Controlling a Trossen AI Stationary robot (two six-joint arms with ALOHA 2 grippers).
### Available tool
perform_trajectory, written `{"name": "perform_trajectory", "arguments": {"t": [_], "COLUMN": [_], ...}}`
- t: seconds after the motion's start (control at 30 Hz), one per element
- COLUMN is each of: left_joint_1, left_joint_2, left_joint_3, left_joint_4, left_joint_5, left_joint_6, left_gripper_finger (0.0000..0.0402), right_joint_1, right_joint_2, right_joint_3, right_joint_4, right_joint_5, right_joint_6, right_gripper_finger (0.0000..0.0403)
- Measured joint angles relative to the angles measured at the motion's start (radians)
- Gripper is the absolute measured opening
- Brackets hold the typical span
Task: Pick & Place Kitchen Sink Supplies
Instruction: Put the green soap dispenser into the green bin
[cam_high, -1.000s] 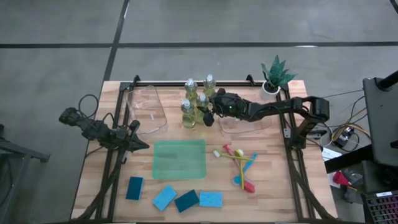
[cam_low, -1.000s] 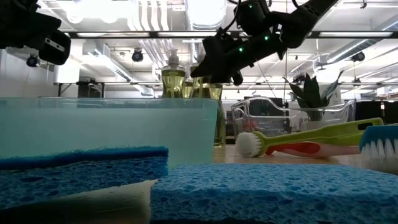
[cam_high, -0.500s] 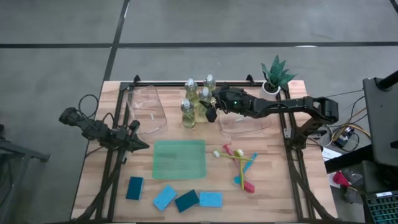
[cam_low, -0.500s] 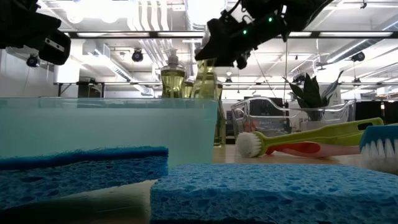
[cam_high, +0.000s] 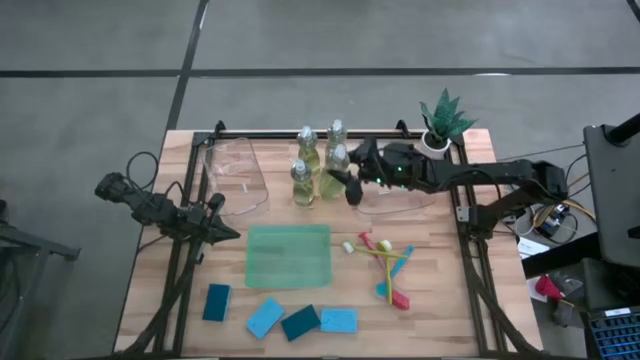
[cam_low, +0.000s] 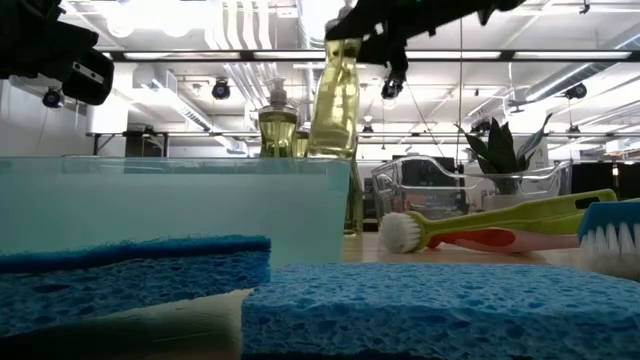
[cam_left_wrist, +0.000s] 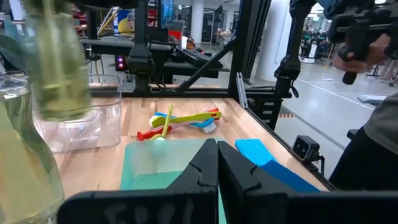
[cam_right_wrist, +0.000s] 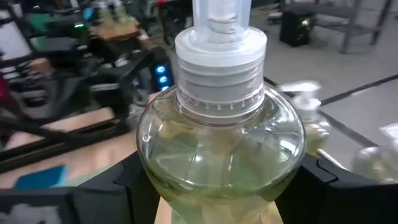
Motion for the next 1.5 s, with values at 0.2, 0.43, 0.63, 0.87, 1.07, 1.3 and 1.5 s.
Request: {"name": "perform_trajectory", "arguments": {"t": [0.2,0.43,0.63,0.87,1.07,1.3,1.5], "left_joint_1": [0.000,0.000,0.000,0.000,0.000,0.000,0.000], "left_joint_2": [0.000,0.000,0.001,0.002,0.003,0.007,0.007], "left_joint_3": [0.000,0.000,0.000,0.000,0.000,0.000,0.000], "left_joint_4": [0.000,0.000,0.001,0.000,0.000,-0.001,0.000], "left_joint_5": [0.000,0.000,0.000,0.000,0.000,0.000,0.000], "left_joint_6": [0.000,0.000,0.000,0.000,0.000,0.000,0.000], "left_gripper_finger": [0.0000,0.0000,0.0000,0.0000,0.0000,0.0000,0.0000], "right_joint_1": [0.079,0.177,0.261,0.309,0.338,0.340,0.346], "right_joint_2": [-0.013,0.029,0.087,0.164,0.227,0.314,0.402], "right_joint_3": [0.020,0.064,0.097,0.118,0.105,0.100,0.099], "right_joint_4": [0.008,0.002,-0.007,0.043,0.070,0.108,0.162], "right_joint_5": [0.041,0.065,0.139,0.148,0.222,0.250,0.241], "right_joint_6": [0.008,0.023,0.023,0.071,0.078,0.075,0.093], "right_gripper_finger": [0.0237,0.0239,0.0237,0.0239,0.0235,0.0240,0.0238]}}
